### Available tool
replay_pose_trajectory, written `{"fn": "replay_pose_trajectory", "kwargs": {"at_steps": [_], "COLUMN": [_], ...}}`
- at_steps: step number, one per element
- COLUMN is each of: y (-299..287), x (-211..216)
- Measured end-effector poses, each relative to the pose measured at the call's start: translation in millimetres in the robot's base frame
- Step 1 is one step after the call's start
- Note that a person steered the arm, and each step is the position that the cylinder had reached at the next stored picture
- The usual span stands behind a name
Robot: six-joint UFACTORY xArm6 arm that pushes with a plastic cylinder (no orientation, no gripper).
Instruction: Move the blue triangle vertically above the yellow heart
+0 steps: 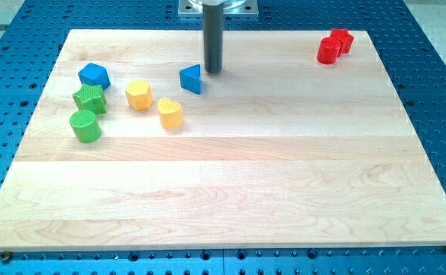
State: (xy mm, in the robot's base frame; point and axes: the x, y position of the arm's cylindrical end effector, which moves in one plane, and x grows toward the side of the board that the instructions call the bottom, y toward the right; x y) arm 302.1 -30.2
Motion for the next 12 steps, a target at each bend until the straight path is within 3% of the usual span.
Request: {"fn": "replay_pose_trajectory", "kwargs": {"at_steps": [2,4,5,7,12], "y": [-51.9,15.7,44.3,44.4,-4.1], "x": [33.7,-6.4,7.9,43.4,43.6]}}
